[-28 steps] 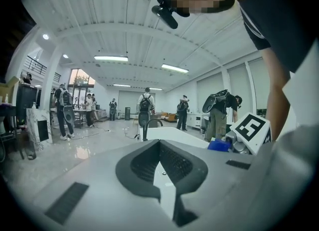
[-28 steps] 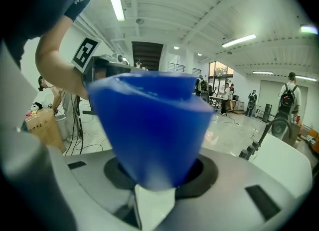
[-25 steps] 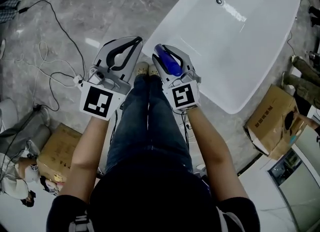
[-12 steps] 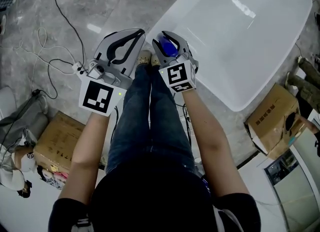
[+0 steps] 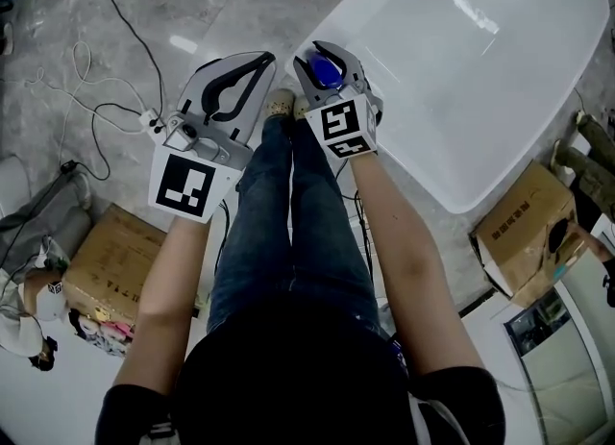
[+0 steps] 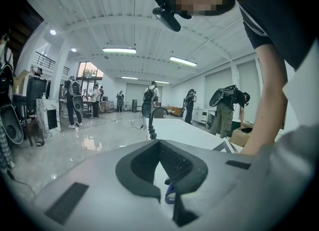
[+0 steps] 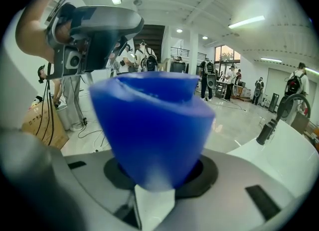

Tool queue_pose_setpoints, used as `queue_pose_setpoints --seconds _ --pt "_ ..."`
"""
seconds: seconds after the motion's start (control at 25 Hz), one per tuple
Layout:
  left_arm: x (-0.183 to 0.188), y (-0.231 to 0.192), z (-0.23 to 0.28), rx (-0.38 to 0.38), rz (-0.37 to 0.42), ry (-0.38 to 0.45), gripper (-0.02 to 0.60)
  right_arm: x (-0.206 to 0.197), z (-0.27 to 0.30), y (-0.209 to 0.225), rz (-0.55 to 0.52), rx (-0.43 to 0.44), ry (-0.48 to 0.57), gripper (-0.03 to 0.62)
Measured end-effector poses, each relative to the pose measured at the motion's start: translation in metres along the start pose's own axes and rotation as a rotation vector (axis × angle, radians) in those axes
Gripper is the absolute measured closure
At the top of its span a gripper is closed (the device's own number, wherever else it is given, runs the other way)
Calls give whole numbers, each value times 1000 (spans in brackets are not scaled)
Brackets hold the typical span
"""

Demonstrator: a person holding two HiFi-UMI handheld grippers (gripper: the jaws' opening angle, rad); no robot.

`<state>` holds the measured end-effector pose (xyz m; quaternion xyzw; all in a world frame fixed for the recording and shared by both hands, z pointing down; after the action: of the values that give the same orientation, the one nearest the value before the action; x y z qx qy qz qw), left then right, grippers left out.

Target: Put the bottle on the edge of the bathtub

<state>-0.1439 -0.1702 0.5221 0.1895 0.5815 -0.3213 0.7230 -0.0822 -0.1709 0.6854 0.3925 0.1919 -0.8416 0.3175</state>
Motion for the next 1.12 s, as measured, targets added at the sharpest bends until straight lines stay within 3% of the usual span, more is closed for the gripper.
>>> queue_pose_setpoints --seconds 0.4,0.56,0.76,1.0,1.04,1.12 --pt "-3 5 1 5 -25 -8 558 -7 7 2 62 3 -4 422" --pt "3 11 1 -1 -21 -9 558 -7 -2 3 105 2 -8 340" --pt "26 16 -4 11 -12 19 558 5 -44 6 157 -53 33 330" --pt "71 30 -15 12 28 51 558 53 -115 17 204 -146 124 332" --pt "81 32 -17 11 49 58 558 64 -126 22 201 -163 142 350" --pt "101 37 -21 7 86 70 558 87 -149 31 192 -199 179 482"
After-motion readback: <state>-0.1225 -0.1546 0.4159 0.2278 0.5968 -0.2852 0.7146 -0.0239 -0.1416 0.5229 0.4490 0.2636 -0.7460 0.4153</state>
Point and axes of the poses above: the fingertips, and each gripper's own axes: z forward along the fingers, y to its right, x out of its top, the point moved 2 cm from there along -z, backward along the fingers, and after that the axes turned 2 degrees about -x, right-handed, at the moved point
